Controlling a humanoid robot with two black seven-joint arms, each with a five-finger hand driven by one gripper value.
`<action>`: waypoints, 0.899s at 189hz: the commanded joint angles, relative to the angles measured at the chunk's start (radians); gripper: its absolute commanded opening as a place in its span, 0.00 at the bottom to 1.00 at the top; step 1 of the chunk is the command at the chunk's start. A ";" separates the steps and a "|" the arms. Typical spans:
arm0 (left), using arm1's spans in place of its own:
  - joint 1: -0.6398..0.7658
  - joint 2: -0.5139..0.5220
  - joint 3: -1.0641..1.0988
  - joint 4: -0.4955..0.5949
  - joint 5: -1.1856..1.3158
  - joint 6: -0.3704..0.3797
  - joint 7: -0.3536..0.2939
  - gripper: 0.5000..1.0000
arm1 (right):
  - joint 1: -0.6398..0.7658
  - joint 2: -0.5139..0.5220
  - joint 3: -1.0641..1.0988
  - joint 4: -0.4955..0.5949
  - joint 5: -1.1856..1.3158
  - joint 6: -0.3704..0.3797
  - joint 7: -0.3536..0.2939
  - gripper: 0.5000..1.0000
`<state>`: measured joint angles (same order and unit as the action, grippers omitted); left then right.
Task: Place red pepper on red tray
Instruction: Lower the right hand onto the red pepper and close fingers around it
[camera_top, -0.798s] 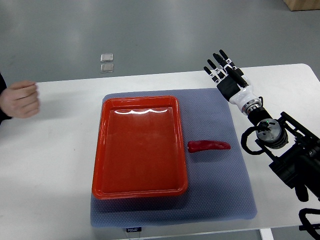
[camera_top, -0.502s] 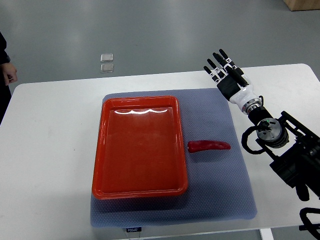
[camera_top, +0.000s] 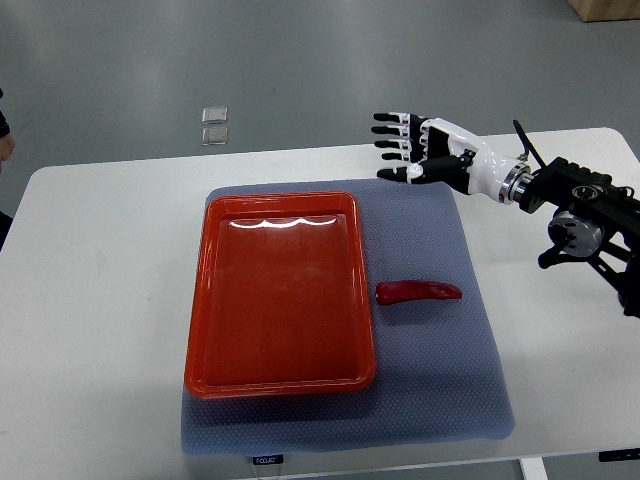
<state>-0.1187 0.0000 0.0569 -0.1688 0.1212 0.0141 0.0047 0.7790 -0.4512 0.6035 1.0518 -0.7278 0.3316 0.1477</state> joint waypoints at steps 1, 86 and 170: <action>0.001 0.000 0.000 -0.001 0.000 0.000 0.000 1.00 | 0.051 -0.115 -0.172 0.125 -0.176 0.003 -0.004 0.81; -0.001 0.000 0.001 -0.001 0.000 0.000 0.000 1.00 | 0.022 -0.251 -0.343 0.309 -0.409 -0.146 -0.010 0.81; -0.001 0.000 0.001 0.002 0.000 0.000 0.001 1.00 | -0.038 -0.204 -0.349 0.270 -0.469 -0.250 -0.011 0.68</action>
<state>-0.1197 0.0000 0.0584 -0.1657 0.1212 0.0136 0.0047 0.7507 -0.6684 0.2592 1.3395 -1.1869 0.0980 0.1365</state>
